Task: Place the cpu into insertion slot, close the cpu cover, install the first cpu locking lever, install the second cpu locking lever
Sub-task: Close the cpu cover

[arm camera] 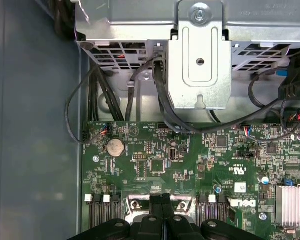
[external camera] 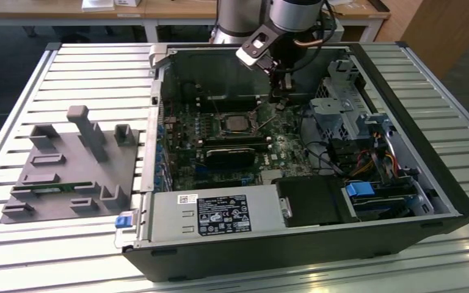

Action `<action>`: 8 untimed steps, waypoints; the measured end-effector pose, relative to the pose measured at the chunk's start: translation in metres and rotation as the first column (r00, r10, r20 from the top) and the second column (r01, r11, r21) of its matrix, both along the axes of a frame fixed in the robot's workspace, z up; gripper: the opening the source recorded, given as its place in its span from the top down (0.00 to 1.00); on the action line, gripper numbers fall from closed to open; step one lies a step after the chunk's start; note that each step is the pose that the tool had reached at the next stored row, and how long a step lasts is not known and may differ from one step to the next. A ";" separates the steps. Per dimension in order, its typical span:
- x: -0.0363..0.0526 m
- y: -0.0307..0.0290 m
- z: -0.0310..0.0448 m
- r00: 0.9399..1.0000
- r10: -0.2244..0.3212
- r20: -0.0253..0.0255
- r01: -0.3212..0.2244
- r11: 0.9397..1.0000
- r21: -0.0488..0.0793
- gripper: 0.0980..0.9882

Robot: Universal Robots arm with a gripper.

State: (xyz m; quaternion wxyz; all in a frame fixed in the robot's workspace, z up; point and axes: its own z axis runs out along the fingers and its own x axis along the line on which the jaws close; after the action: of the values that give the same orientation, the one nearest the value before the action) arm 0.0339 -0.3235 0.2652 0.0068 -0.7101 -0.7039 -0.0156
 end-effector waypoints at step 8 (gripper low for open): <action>0.0057 0.0000 0.0000 1.000 0.000 0.000 0.000 1.000 0.000 0.99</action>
State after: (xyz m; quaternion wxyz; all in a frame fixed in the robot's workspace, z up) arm 0.0395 -0.3235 0.2652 0.0069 -0.7100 -0.7040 -0.0156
